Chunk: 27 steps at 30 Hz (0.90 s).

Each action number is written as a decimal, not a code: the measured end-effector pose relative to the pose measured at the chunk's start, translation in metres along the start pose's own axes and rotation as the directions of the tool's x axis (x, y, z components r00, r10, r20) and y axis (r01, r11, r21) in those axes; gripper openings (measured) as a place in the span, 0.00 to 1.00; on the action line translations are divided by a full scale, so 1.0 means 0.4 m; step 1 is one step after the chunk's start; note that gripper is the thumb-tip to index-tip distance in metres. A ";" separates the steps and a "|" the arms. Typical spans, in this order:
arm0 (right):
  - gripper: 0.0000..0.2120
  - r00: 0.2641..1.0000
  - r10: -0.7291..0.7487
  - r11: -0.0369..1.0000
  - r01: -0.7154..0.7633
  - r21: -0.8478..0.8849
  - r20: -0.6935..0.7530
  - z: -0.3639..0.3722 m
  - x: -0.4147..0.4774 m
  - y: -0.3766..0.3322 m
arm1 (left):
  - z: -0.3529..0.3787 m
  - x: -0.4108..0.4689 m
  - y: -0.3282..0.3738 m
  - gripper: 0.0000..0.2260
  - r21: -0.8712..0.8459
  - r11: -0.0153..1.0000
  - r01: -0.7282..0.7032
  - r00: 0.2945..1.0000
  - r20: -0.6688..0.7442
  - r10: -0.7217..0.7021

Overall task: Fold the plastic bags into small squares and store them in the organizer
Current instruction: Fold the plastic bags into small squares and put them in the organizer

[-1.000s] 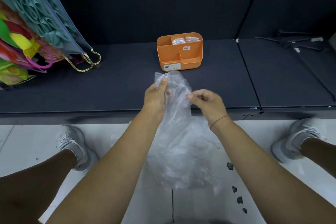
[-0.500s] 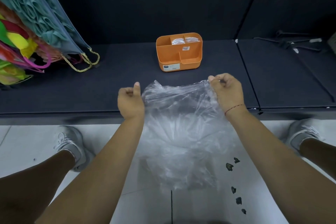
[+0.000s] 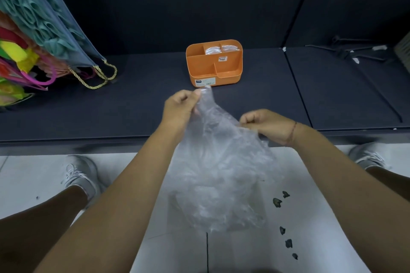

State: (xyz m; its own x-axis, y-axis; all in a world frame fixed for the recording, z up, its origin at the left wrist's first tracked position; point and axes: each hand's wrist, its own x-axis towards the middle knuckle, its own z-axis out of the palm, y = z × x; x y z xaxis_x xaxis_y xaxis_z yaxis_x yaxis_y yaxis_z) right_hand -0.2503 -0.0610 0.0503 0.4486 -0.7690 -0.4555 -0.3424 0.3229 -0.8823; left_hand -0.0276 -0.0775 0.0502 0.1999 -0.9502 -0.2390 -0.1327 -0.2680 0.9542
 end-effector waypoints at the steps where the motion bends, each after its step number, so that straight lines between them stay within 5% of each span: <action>1: 0.10 1.000 0.006 0.999 -0.005 0.037 -0.017 -0.005 -0.001 0.017 | -0.012 0.008 -0.013 0.12 -0.004 1.000 0.019 0.998 -0.056 -0.019; 5: 0.08 0.981 0.025 0.905 0.058 0.421 -0.191 -0.029 0.003 0.061 | -0.063 0.032 -0.060 0.10 -0.084 0.989 0.124 0.958 -0.251 -0.142; 7: 0.17 0.984 0.064 0.855 0.031 0.518 -0.164 -0.027 0.002 0.066 | -0.077 0.039 -0.078 0.09 -0.159 0.970 0.186 0.926 -0.303 -0.227; 9: 0.29 0.996 0.055 0.878 -0.017 0.478 -0.066 -0.001 0.012 0.080 | -0.079 0.041 -0.090 0.06 -0.233 0.946 0.224 0.899 -0.326 -0.293; 13: 0.25 0.998 0.035 0.942 -0.051 0.332 0.054 0.081 0.040 0.101 | -0.073 0.038 -0.105 0.10 -0.297 0.925 0.235 0.879 -0.341 -0.333; 17: 0.08 0.998 -0.022 0.927 0.044 0.374 -0.062 0.099 0.060 0.106 | -0.079 0.039 -0.112 0.04 -0.324 0.909 0.261 0.860 -0.350 -0.372; 20: 0.02 0.991 -0.039 0.887 0.095 0.451 -0.132 0.080 0.053 0.110 | -0.090 0.048 -0.115 0.08 -0.357 0.891 0.281 0.837 -0.364 -0.410; 23: 0.14 0.998 -0.059 0.874 0.069 0.480 -0.036 0.070 0.039 0.117 | -0.093 0.056 -0.117 0.10 -0.409 0.863 0.296 0.814 -0.365 -0.452; 27: 0.15 0.999 -0.019 0.931 0.036 0.364 -0.051 0.106 0.056 0.119 | -0.085 0.057 -0.118 0.10 -0.427 0.850 0.308 0.805 -0.360 -0.472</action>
State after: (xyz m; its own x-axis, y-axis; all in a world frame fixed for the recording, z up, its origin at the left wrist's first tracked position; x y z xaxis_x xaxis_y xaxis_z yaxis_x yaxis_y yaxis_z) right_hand -0.2216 -0.0395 -0.0069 0.4122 -0.8020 -0.4323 -0.0017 0.4738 -0.8806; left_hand 0.0163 -0.0813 0.0059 0.5733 -0.5807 -0.5780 0.3630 -0.4525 0.8146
